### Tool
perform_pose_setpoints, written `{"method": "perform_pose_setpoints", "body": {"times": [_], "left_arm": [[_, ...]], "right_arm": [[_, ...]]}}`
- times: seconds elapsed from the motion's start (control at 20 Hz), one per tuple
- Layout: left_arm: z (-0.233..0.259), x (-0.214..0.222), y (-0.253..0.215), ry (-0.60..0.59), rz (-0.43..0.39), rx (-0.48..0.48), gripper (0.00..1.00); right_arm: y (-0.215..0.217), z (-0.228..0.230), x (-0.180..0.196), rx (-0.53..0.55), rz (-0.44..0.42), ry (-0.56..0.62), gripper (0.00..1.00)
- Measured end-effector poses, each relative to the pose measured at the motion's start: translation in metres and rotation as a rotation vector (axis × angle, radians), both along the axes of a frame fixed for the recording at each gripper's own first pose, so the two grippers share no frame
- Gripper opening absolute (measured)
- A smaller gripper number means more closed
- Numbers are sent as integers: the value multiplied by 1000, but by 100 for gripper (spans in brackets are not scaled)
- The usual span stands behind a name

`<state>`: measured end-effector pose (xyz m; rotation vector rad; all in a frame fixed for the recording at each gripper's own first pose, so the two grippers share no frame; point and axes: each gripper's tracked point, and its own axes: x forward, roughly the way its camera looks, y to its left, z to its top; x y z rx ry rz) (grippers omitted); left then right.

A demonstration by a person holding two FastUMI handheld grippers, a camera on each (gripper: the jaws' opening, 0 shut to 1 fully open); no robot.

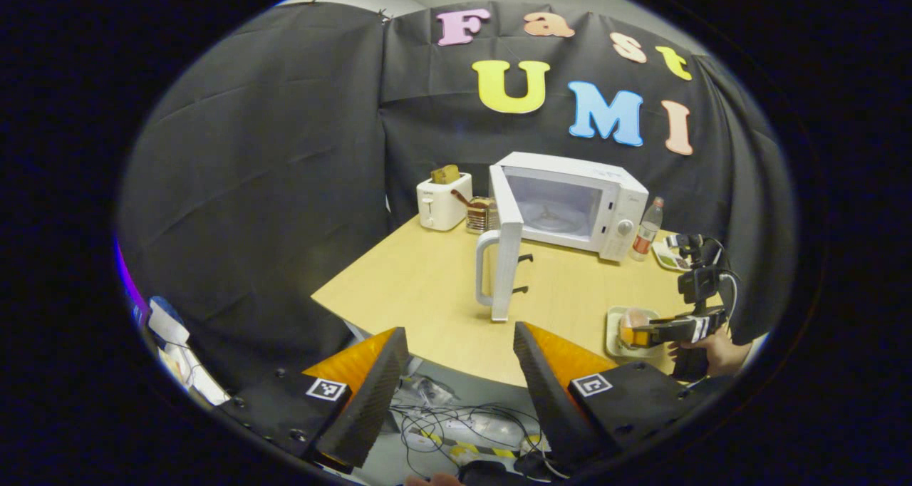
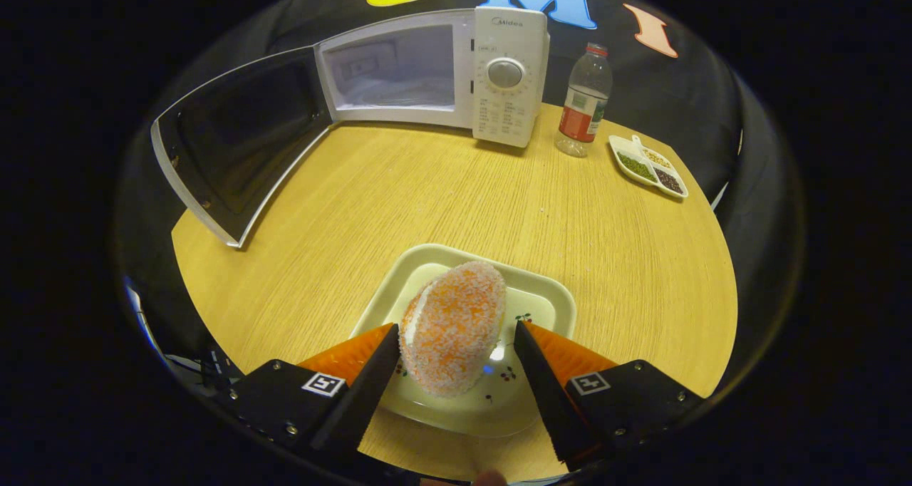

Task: Open the microwave oven with the left hand, put the food in, and close the microwave oven.

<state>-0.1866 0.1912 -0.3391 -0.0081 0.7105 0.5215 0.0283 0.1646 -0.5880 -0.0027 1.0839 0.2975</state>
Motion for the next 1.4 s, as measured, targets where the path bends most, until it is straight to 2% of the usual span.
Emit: {"method": "perform_pose_setpoints", "body": {"times": [0.05,0.1,0.15,0.2,0.3,0.35,0.4,0.45,0.6,0.75,0.95,1.1,1.15,1.25,1.4], "left_arm": [[1,0,7,-12,-1,10,100],[4,0,14,-16,-3,10,96],[10,1,19,-33,-11,11,100],[17,1,29,-49,-9,14,99],[24,0,44,-86,-3,-3,100],[25,0,52,-104,-6,-16,98],[27,-1,58,-118,-10,-23,98],[28,1,66,-138,-12,-38,95],[29,6,75,-169,-23,-94,98],[41,18,88,-212,-73,-101,95],[51,28,96,-236,-128,-122,95],[60,36,97,-242,-162,-112,95],[64,36,98,-248,-163,-110,95],[69,35,101,-241,-150,-103,94],[73,36,97,-219,-150,-93,95]], "right_arm": [[2,-6,-5,-16,22,23,99],[4,-4,3,-20,-4,-6,99],[0,-4,1,-44,-14,1,99],[1,1,1,-33,-33,9,84],[8,6,-2,-1,-58,45,80],[7,6,-1,0,-70,58,73],[2,8,2,-39,-95,44,72],[1,15,6,-42,-98,36,61],[23,48,12,7,-103,12,61],[45,78,17,70,-175,-16,61],[72,113,26,140,-225,-41,61],[92,139,48,251,-315,-49,61],[100,144,58,295,-346,-47,58],[116,154,79,384,-412,-45,60],[134,162,111,448,-430,-61,60]]}}
